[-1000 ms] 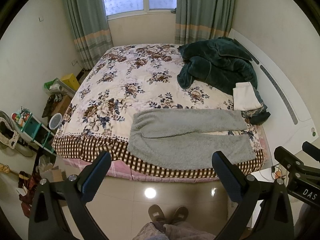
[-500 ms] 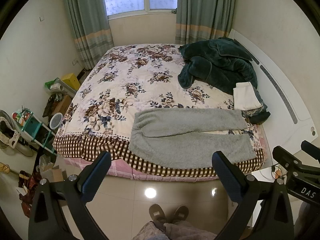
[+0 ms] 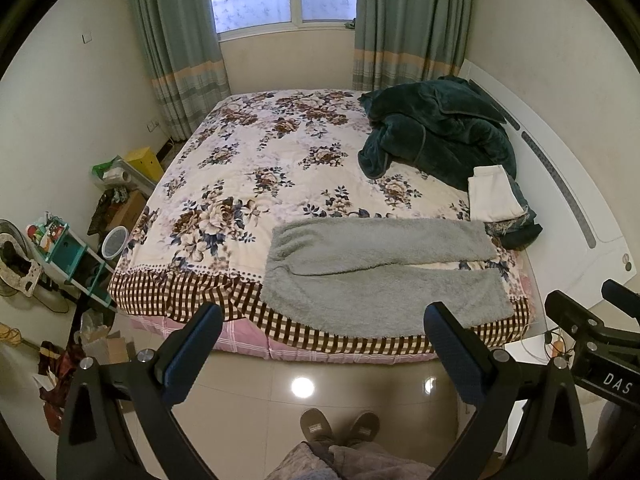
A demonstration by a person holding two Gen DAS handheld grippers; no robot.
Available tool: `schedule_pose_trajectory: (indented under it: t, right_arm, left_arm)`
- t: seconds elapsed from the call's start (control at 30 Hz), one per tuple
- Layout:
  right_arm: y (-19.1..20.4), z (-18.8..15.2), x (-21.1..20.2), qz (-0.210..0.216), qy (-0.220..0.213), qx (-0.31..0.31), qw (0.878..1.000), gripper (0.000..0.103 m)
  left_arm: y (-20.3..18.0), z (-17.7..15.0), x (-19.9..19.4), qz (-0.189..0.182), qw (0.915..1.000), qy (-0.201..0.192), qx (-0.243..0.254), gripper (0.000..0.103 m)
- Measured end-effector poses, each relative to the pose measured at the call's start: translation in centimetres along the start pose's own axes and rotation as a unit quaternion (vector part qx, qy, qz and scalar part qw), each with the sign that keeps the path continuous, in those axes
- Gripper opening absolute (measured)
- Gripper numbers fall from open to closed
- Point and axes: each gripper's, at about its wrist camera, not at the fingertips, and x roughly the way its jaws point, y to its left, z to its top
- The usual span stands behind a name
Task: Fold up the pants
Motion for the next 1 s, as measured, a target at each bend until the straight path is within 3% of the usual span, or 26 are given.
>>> schedule_pose_trajectory:
  t: [0.8,1.0]
  right_arm:
    - [0.1,0.2,-0.1,0.002,0.005,0.002,1.0,0.103]
    - [-2.8,0.4,3.4,-0.007,0.003,0.024,1.0,0.103]
  left_arm:
    - [0.3,0.0,-0.4,0.001,1.0,-0.002,-0.007,0.103]
    - [-1.4,0.6,2.4,0.028,0.9991,-0.006,-0.032,0.103]
